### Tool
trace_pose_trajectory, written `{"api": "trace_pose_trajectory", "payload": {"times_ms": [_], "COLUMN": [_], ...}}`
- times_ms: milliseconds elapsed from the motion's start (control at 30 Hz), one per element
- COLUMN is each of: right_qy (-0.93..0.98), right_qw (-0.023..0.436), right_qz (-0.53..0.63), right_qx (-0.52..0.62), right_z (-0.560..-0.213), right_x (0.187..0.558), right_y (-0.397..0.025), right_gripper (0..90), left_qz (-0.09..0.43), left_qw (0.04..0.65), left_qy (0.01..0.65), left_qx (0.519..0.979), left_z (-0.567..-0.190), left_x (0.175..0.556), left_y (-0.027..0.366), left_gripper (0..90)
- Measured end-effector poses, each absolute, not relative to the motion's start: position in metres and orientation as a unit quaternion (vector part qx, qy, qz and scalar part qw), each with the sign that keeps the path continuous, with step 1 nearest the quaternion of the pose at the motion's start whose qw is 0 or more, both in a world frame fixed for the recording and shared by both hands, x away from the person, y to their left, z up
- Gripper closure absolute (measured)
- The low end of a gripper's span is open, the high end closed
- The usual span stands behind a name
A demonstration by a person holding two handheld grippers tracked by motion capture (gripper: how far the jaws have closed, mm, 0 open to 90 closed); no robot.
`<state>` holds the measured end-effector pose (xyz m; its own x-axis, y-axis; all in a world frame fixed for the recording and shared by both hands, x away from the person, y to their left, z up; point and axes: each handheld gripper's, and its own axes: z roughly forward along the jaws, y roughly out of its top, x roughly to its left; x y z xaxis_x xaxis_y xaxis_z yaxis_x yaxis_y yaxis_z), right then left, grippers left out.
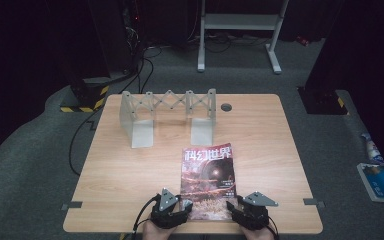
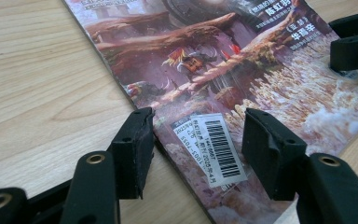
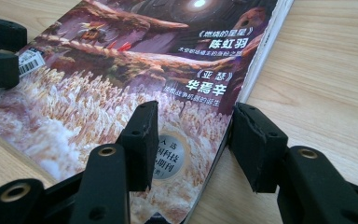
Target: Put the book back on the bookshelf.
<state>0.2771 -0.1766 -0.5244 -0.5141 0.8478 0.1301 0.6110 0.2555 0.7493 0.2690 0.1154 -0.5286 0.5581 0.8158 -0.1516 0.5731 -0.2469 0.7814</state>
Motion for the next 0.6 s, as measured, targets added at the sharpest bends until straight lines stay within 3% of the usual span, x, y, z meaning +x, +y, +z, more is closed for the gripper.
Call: {"api": "trace_pose_trajectory", "payload": {"times_ms": [333, 600], "right_qy": [0.783, 0.783], "right_qw": [0.147, 0.132], "right_qz": [0.392, 0.401], "right_qx": [0.459, 0.456], "right_z": [-0.524, -0.525], "right_x": [0.28, 0.284], "right_y": [-0.17, -0.174], "right_gripper": [52.0, 50.8], "left_qz": [0.144, 0.126], "left_qw": [0.419, 0.424], "left_qy": [0.451, 0.467], "left_qx": [0.775, 0.766], "left_z": [-0.528, -0.527], "left_x": [0.271, 0.288], "left_y": [0.122, 0.126], "left_gripper": [41.7, 35.0]}}
